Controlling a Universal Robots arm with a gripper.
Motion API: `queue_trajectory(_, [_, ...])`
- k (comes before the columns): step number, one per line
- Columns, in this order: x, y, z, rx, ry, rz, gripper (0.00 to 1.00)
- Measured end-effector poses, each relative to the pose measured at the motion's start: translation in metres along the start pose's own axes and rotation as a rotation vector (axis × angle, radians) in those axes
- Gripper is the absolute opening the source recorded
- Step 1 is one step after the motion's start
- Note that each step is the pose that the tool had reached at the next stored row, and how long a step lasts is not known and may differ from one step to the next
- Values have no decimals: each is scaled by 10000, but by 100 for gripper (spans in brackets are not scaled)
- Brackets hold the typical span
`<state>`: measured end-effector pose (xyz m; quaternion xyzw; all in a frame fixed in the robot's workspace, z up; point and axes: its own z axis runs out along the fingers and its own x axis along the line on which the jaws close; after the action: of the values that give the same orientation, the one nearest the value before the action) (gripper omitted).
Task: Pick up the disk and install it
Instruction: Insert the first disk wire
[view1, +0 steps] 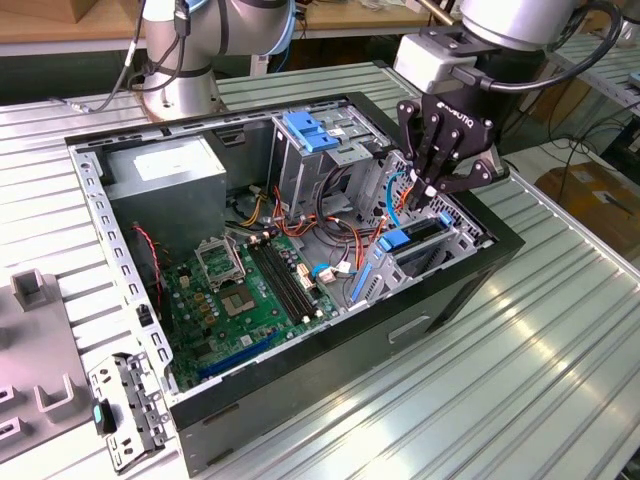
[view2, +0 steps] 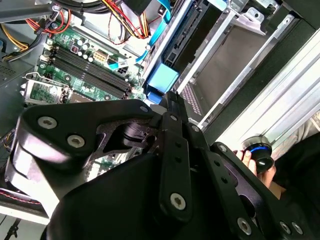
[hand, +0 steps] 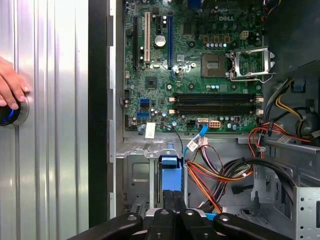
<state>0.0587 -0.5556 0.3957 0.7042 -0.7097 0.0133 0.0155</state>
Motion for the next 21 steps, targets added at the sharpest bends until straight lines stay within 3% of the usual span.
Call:
queue_trajectory(16, [-1, -14, 15, -1, -1, -3, 11])
queue_trajectory(20, [-2, -150, 16, 2, -1, -69, 11])
queue_trajectory(21, [-2, -214, 19, 2, 0, -82, 11])
